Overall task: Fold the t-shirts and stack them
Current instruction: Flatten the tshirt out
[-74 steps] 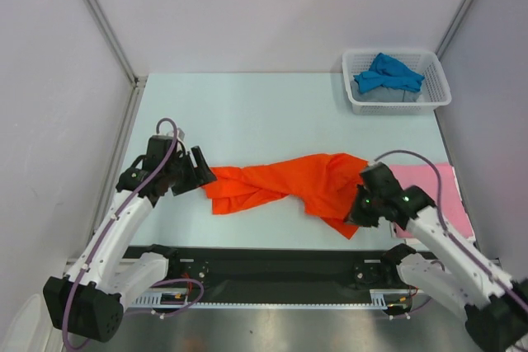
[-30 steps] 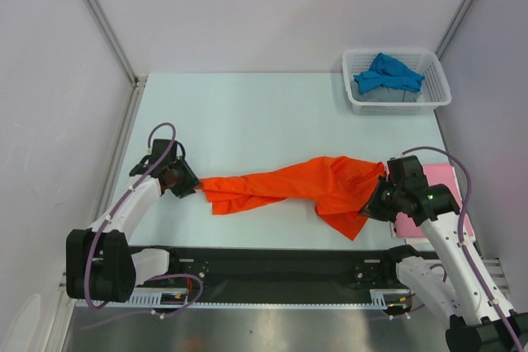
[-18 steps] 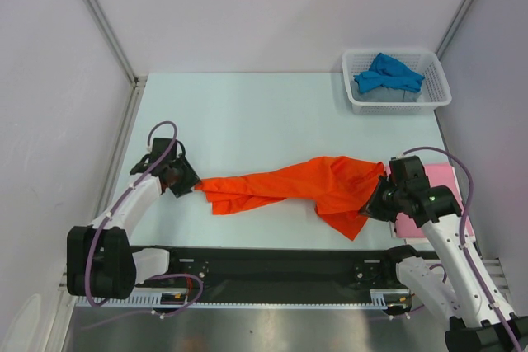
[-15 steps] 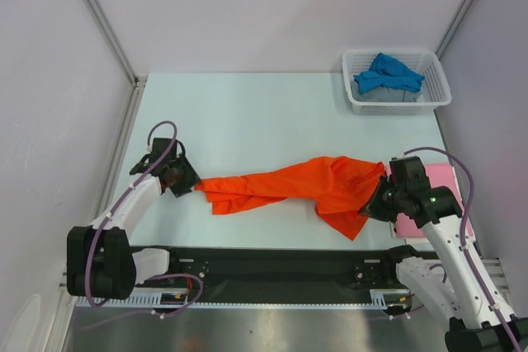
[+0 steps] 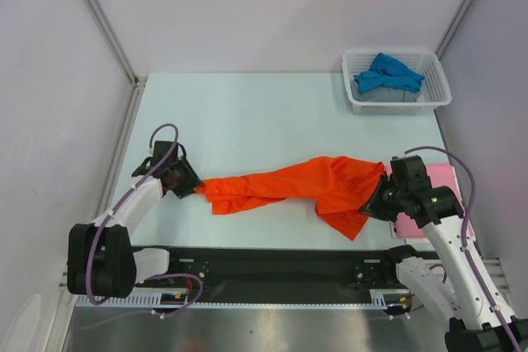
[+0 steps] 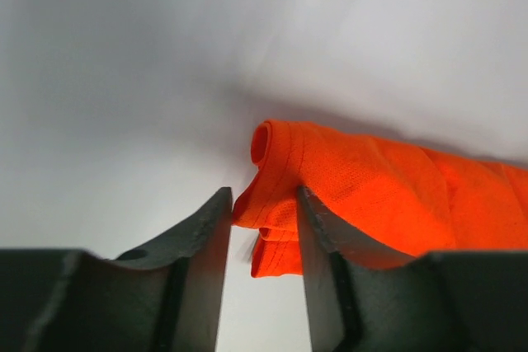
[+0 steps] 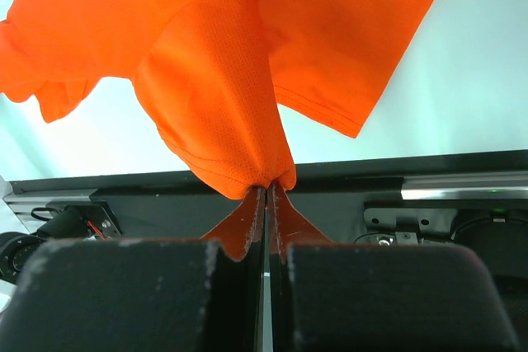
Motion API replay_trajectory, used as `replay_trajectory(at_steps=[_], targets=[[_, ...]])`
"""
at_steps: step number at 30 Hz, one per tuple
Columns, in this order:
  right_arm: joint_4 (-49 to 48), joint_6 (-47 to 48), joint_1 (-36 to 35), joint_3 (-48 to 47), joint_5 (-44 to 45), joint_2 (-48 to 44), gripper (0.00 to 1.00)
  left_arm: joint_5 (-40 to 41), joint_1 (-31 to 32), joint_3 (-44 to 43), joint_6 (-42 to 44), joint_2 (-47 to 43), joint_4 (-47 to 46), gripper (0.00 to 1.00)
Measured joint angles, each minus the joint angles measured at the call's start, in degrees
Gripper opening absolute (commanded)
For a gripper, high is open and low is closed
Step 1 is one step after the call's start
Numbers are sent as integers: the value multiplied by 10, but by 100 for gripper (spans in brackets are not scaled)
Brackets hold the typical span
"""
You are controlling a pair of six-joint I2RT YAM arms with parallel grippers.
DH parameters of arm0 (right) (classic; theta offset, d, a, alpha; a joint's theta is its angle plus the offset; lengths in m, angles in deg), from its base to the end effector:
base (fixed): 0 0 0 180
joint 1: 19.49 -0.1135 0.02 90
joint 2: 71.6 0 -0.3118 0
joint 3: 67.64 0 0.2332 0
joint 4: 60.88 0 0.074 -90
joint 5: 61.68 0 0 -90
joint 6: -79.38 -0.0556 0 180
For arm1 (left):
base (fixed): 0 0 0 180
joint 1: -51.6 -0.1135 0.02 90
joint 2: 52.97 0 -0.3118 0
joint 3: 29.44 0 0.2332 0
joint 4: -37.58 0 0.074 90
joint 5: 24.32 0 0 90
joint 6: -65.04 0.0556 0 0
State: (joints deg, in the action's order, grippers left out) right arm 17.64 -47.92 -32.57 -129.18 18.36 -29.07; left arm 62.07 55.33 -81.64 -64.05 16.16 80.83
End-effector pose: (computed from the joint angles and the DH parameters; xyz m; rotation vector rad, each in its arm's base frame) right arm 0.0719 0.0266 0.2893 0.5009 2.6384 0.5231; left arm 0.1958 -0.0163 0.2246 -0.7865 2.5408 -0.3365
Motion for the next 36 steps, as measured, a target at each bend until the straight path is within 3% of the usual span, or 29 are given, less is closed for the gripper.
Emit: replay_trajectory(at_steps=[8, 18, 24, 29, 32, 36], targets=[[2, -2, 0, -3, 0, -1, 0, 0, 0, 16, -15, -19, 14, 49], [3, -2, 0, -5, 0, -2, 0, -9, -1, 42, -40, -20, -4, 35], [3, -2, 0, -8, 0, 1, 0, 0, -5, 41, -40, -10, -24, 35], [5, -2, 0, -16, 0, 4, 0, 0, -5, 39, -41, 2, -40, 21], [5, -2, 0, -18, 0, 3, 0, 0, -5, 39, -45, 2, -49, 1], [5, -2, 0, -18, 0, 4, 0, 5, -5, 38, -42, -3, -49, 1]])
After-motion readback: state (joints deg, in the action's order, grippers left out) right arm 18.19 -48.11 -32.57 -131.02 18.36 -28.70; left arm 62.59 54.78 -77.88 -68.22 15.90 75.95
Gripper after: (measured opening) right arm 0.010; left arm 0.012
